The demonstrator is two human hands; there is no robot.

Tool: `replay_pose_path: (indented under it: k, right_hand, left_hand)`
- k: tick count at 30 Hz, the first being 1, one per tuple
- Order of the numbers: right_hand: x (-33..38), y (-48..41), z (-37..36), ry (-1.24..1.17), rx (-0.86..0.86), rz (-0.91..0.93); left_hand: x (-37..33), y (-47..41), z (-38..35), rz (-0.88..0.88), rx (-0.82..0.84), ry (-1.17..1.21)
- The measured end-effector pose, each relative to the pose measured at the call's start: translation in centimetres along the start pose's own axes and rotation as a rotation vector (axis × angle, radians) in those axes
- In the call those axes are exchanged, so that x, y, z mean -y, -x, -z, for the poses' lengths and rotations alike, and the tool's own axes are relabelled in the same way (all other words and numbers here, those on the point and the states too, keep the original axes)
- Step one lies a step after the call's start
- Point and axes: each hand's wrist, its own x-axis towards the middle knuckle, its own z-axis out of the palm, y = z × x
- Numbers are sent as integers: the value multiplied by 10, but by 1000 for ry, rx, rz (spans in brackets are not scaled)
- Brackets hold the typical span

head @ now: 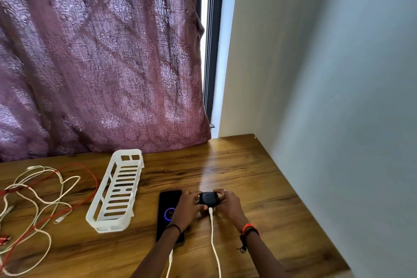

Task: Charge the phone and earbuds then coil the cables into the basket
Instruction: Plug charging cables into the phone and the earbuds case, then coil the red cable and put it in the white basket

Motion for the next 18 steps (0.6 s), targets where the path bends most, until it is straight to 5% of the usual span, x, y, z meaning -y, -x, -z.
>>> replay_pose_path:
  k: [18]
  right_hand:
    - [-2,-2,0,31,30,-38]
  left_hand:
    - [-1,2,-6,-13,-39,-97]
